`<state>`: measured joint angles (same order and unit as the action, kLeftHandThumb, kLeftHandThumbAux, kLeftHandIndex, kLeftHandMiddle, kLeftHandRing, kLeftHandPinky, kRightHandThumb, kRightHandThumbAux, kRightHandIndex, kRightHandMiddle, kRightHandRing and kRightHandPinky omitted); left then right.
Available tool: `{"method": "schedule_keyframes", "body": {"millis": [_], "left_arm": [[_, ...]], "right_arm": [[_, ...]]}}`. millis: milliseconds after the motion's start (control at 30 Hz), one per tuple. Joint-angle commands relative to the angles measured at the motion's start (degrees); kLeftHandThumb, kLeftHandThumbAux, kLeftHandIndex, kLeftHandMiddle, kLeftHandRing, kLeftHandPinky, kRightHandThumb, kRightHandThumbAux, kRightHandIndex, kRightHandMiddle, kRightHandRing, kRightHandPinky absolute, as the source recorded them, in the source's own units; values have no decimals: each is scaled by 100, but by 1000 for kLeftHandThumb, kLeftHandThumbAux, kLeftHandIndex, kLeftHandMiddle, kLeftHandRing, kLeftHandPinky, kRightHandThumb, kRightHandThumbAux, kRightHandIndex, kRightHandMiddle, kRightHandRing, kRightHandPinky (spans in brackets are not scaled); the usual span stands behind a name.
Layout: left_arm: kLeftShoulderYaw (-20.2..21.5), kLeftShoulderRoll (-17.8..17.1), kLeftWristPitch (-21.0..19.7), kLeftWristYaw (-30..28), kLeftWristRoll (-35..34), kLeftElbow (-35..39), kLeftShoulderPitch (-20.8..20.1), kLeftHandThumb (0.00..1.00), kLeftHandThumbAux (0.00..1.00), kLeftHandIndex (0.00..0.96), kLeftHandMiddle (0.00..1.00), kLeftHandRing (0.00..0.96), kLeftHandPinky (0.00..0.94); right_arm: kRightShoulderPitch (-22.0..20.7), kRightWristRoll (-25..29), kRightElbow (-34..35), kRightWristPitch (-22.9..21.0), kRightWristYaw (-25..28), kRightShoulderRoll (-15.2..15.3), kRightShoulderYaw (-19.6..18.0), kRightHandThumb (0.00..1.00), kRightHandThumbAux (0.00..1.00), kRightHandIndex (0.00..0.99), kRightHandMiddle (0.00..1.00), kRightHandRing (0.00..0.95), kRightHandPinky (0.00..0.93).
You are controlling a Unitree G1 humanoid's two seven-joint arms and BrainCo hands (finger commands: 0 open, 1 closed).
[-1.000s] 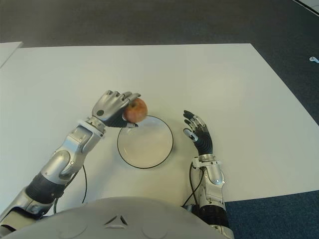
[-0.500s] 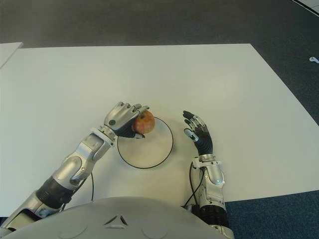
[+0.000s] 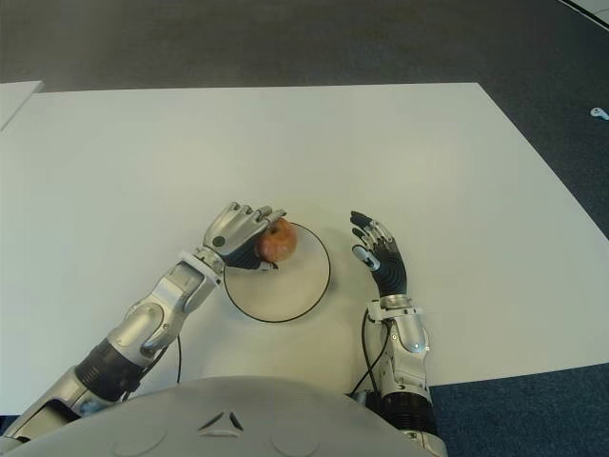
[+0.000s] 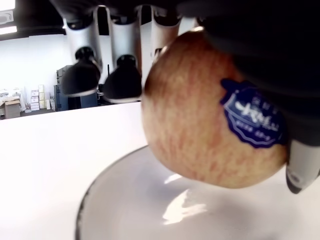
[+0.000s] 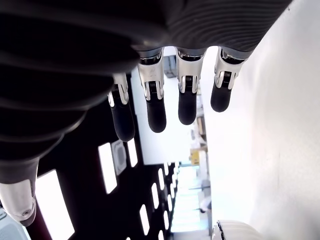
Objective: Put the apples into the plate.
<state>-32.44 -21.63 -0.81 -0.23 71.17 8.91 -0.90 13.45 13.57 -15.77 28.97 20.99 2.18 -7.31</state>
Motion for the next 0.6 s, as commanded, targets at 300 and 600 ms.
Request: {"method": "schedule_keyframes", "body": {"millis": [300,600], "left_arm": [[-126,42,-74,-274,109,35,51,747,685,448,812,829,829],[-148,114,-81,63,67,-55,118,747,686,447,809,825,829]], "right_arm": [[525,88,-561,-346,-132,-305,78,296,554,286,226,156,157],[480,104,-587,-366,-130,-291,63,294,560,286,229,161,157]]}}
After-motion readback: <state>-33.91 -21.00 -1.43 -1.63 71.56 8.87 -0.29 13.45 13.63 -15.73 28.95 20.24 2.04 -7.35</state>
